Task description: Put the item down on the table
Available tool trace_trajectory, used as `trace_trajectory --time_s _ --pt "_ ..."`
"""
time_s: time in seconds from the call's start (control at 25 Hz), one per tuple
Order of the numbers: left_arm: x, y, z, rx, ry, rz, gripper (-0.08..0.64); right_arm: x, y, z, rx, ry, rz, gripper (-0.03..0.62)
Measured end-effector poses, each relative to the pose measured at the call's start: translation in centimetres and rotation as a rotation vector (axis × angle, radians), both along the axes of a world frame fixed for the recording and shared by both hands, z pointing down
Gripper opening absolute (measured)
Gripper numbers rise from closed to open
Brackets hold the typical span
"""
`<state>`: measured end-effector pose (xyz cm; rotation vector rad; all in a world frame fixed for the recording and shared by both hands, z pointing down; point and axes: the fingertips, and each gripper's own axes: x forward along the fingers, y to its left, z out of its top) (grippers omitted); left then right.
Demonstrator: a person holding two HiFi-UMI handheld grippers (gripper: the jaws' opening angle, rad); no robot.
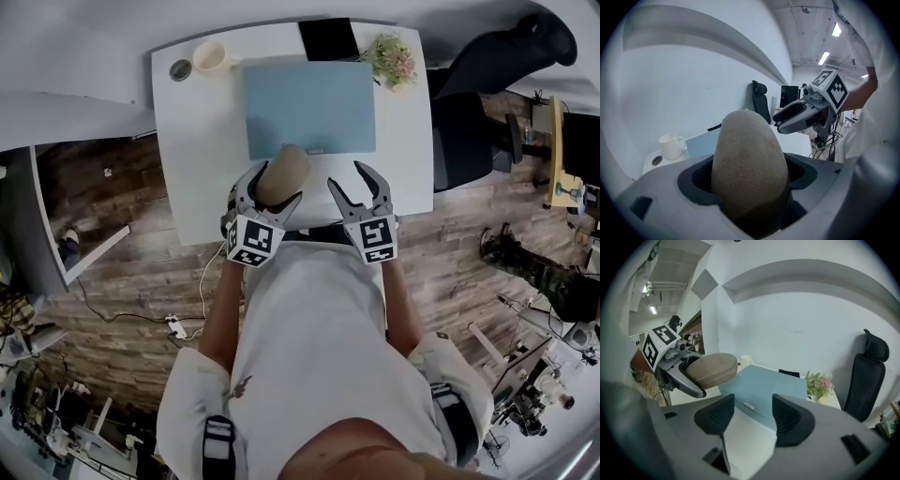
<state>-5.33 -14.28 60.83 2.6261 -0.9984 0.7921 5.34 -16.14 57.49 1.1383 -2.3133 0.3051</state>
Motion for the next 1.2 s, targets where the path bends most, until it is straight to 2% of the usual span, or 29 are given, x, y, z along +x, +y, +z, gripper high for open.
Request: trace_trajectory --time_s 0.6,1.2 --pt "1.5 1.3 3.8 -0.077 -0.027 0.025 0.405 0.3 1.1 3.4 -0.070 0.012 -0.049 0.258" --pt "1.8 2.9 6.9 -0.138 -0.068 0.076 0.405 0.7 2.2 6.0 -0.119 0.026 -0.050 0.258"
